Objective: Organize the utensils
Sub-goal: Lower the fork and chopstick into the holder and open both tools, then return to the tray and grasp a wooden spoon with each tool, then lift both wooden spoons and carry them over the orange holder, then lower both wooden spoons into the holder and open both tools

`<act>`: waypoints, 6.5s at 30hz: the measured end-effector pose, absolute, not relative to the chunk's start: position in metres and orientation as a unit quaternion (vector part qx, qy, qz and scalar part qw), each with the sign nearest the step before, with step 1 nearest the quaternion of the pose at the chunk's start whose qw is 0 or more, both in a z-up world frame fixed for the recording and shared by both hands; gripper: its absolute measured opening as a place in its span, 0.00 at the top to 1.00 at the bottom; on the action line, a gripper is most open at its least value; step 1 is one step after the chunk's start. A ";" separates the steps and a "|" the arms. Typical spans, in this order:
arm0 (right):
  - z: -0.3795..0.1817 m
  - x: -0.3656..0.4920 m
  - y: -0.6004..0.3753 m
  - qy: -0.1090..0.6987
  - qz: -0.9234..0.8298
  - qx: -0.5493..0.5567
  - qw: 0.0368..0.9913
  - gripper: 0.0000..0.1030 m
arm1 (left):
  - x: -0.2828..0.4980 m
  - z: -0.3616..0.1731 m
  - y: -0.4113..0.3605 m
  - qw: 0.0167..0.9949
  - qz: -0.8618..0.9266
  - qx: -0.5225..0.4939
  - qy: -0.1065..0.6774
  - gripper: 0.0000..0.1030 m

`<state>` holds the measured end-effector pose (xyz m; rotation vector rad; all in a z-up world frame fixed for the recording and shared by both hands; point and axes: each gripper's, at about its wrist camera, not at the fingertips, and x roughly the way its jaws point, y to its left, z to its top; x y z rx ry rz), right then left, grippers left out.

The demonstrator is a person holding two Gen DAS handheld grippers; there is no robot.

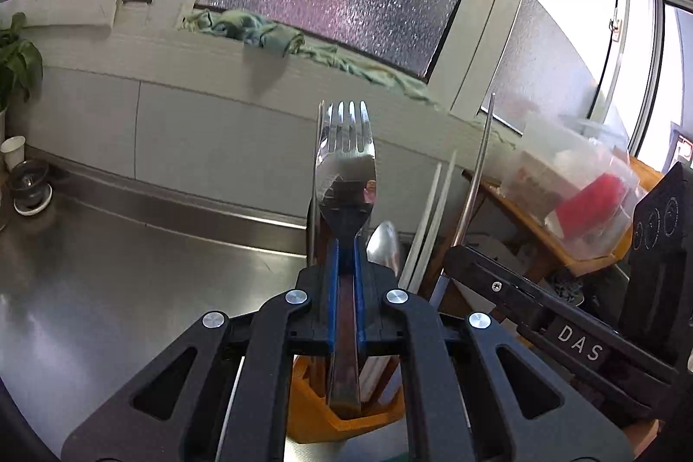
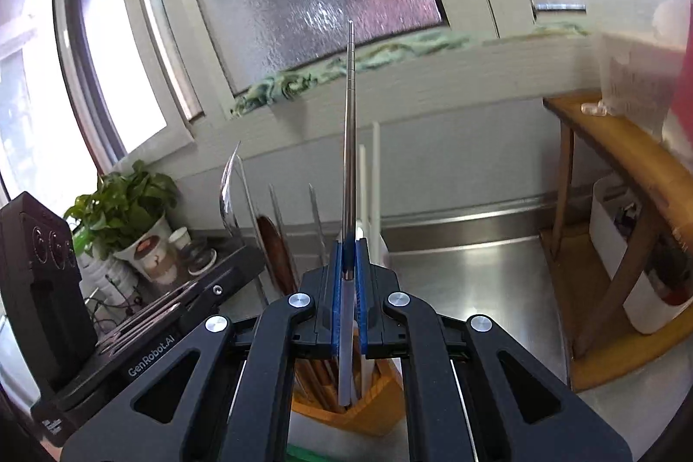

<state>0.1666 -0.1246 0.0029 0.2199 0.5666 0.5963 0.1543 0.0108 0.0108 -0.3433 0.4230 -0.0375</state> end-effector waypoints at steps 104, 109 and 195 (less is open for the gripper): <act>-0.118 0.045 -0.146 0.687 0.280 0.030 0.670 0.89 | 0.031 -0.097 -0.036 0.766 -0.066 -0.087 0.633 0.89; -0.119 0.048 -0.143 0.696 0.276 0.026 0.663 0.89 | 0.035 -0.096 -0.032 0.751 -0.077 -0.079 0.651 0.88; -0.027 0.141 -0.115 0.247 0.303 0.074 0.918 0.91 | 0.131 -0.006 -0.001 0.985 -0.050 -0.059 0.154 0.90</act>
